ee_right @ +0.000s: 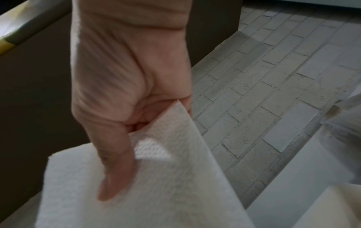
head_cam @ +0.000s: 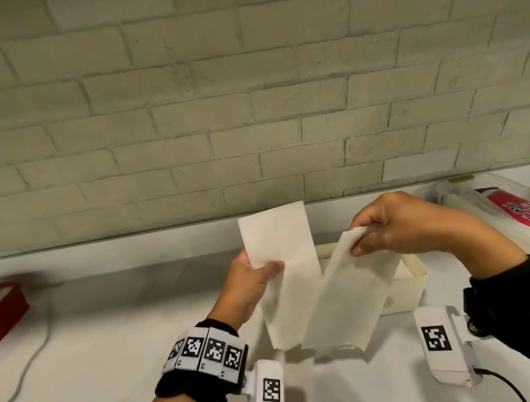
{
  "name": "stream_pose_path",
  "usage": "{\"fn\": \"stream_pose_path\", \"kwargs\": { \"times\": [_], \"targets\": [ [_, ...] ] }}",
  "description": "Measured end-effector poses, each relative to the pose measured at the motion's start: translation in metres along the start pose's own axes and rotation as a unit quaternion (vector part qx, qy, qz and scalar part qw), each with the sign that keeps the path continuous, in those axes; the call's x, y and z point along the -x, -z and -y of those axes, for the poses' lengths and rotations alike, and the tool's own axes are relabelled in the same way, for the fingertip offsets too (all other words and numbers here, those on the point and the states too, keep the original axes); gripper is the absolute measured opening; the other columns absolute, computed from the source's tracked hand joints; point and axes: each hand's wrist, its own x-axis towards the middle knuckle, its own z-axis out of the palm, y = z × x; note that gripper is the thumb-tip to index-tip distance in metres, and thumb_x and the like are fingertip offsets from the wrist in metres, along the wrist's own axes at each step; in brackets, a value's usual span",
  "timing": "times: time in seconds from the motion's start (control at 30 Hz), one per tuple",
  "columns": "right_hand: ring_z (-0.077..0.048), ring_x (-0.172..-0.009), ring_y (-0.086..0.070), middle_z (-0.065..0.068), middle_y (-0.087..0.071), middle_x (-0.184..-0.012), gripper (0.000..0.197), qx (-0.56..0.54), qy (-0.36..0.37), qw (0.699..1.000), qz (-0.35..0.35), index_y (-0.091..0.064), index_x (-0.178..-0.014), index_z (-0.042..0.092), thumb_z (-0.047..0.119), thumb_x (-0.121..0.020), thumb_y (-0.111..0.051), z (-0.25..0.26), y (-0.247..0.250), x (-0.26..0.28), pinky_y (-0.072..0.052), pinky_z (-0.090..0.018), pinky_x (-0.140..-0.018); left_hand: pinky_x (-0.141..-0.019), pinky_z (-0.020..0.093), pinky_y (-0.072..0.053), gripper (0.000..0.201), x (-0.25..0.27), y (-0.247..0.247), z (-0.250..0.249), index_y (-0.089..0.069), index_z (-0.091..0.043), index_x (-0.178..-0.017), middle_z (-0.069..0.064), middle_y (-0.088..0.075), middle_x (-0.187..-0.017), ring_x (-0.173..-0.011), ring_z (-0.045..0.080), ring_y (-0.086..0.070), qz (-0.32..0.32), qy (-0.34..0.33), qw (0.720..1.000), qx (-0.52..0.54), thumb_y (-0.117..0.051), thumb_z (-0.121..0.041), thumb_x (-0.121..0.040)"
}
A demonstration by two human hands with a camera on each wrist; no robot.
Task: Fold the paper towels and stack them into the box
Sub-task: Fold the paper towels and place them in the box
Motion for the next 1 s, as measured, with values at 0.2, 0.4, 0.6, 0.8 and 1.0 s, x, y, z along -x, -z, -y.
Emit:
{"fn": "stream_pose_path", "kwargs": {
  "times": [0.2,0.4,0.6,0.8,1.0],
  "targets": [
    [0.000,-0.070,-0.061,0.017,-0.068,-0.068,0.013,-0.013,0.010,1.000,-0.017,-0.073,-0.073,0.028,0.017,-0.070,-0.079,0.005,0.000,0.004,-0.049,-0.017,-0.067,-0.068,0.015,-0.050,0.014,0.013,-0.043,-0.007,-0.061,-0.026,-0.092,-0.006,-0.067,-0.085,-0.075,0.006,-0.061,0.051,-0.062,0.996,-0.024,-0.057,-0.013,-0.092],
    [-0.005,-0.072,-0.056,0.006,-0.067,-0.076,0.013,0.006,0.013,0.998,-0.055,-0.074,-0.079,0.022,0.018,-0.069,-0.080,0.000,-0.009,-0.002,-0.044,-0.014,-0.061,-0.069,0.026,-0.053,0.015,0.020,-0.064,-0.010,-0.066,-0.022,-0.092,-0.006,-0.071,-0.079,-0.070,0.009,-0.066,0.092,-0.035,0.995,-0.011,-0.051,-0.020,-0.096],
    [-0.009,-0.078,-0.056,0.001,-0.068,-0.087,0.018,-0.006,0.003,0.996,-0.086,-0.073,-0.083,0.020,0.024,-0.068,-0.081,-0.005,-0.010,-0.008,-0.045,-0.018,-0.065,-0.075,0.026,-0.055,0.026,0.022,-0.068,-0.016,-0.063,-0.030,-0.093,-0.010,-0.071,-0.081,-0.075,0.006,-0.067,0.150,-0.039,0.988,-0.008,-0.050,-0.007,-0.096],
    [-0.011,-0.082,-0.059,0.004,-0.068,-0.086,0.018,-0.036,0.004,0.995,-0.096,-0.071,-0.082,0.022,0.024,-0.067,-0.081,-0.008,-0.012,-0.013,-0.047,-0.022,-0.069,-0.071,0.018,-0.054,0.030,0.025,-0.071,-0.020,-0.063,-0.029,-0.097,-0.011,-0.073,-0.079,-0.073,0.003,-0.067,0.198,-0.035,0.979,0.033,-0.043,-0.007,-0.098],
    [-0.006,-0.074,-0.056,0.009,-0.064,-0.075,0.014,-0.059,0.009,0.993,-0.100,-0.070,-0.077,0.021,0.022,-0.068,-0.081,-0.009,-0.012,-0.017,-0.045,-0.020,-0.066,-0.081,0.028,-0.054,0.029,0.023,-0.069,-0.018,-0.066,-0.025,-0.099,0.000,-0.073,-0.092,-0.084,0.014,-0.068,0.183,-0.026,0.979,0.085,-0.039,-0.034,-0.096]
  ]
}}
